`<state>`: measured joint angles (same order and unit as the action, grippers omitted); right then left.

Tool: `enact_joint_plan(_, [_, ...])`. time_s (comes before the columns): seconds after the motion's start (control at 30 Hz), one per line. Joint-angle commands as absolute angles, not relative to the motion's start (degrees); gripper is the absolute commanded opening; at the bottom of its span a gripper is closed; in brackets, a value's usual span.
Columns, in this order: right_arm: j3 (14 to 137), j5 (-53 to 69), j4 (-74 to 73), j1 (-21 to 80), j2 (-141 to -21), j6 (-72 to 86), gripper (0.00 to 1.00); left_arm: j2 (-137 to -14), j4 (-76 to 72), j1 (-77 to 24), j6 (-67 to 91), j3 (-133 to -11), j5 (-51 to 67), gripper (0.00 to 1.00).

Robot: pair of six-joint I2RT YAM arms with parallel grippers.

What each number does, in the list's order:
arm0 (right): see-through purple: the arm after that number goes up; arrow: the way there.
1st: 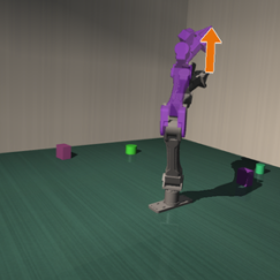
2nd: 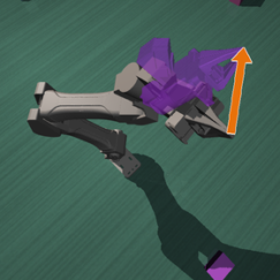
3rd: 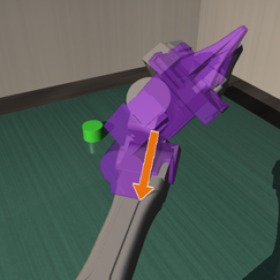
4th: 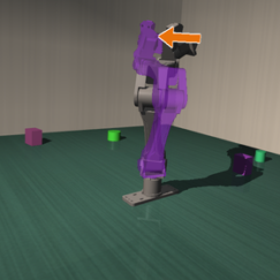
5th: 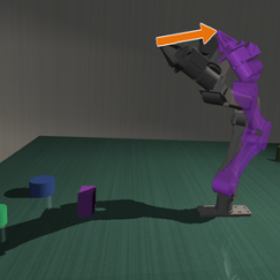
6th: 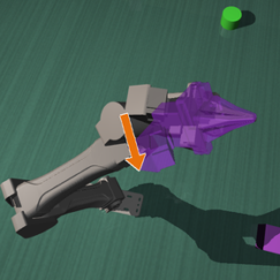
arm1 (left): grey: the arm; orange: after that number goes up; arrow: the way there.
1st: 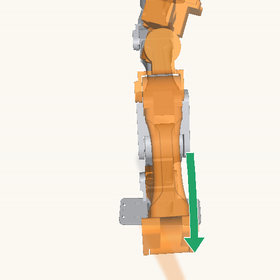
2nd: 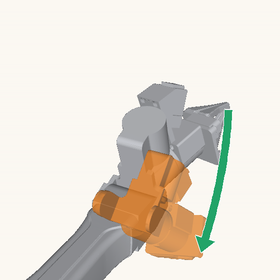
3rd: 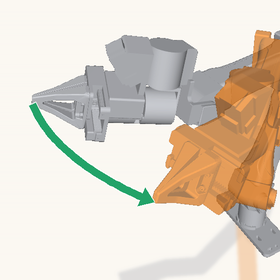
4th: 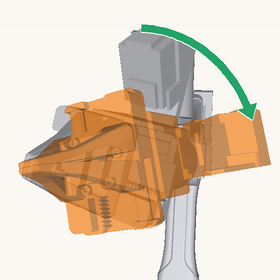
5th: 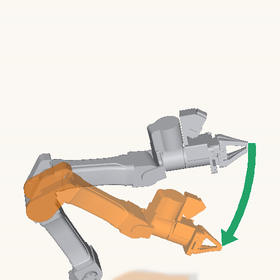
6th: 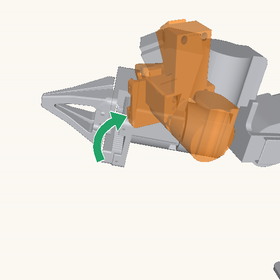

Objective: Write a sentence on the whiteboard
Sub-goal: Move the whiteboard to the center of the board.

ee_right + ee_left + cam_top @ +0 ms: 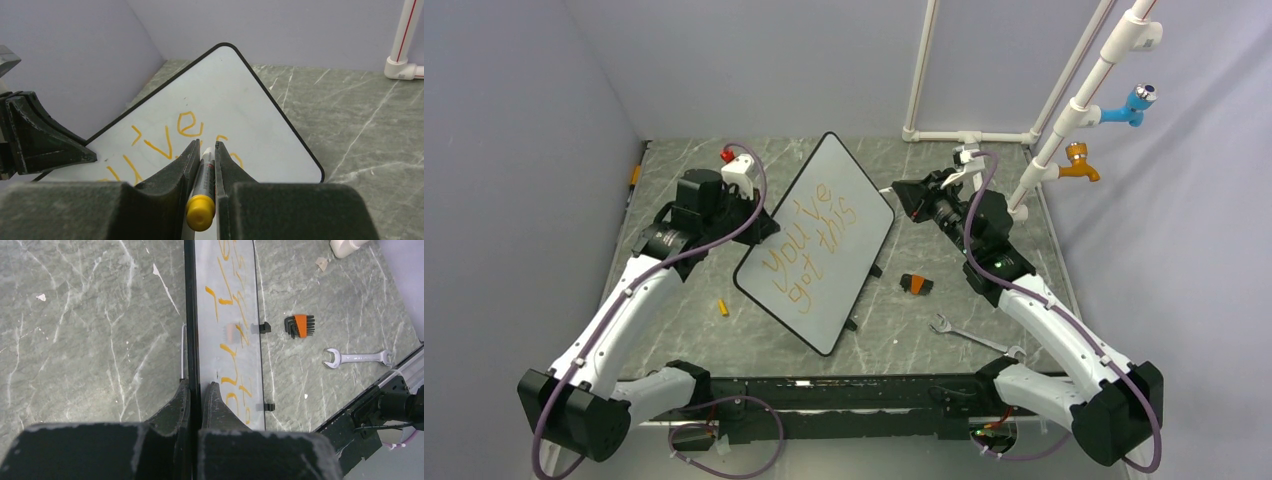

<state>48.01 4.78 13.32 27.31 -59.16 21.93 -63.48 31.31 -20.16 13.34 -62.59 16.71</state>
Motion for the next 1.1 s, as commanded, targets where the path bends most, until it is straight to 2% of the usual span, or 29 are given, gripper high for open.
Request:
enact_joint_plan(0.0, [48.40, 5.26, 15.67, 27.37, -59.23, 21.95, 0.00, -66.79, 38.79, -20.92, 5.53, -60.47, 8.88, 0.05])
enact_joint_plan(0.53, [48.34, 4.66, 14.60, 27.37, -59.13, 21.36, 0.00, -67.42, 40.04, -20.92, 3.25, -57.52, 3.49, 0.20])
enact_joint_plan(0.8, [47.47, 5.09, 15.51, 27.41, -59.34, 22.04, 0.00, -67.69, 39.30, -20.92, 3.09, -58.35, 4.49, 0.25])
enact_joint_plan(1.07, [47.16, 4.83, 15.56, 27.42, -59.37, 21.84, 0.00, -68.01, 38.85, -20.90, 3.50, -60.49, 6.43, 0.35])
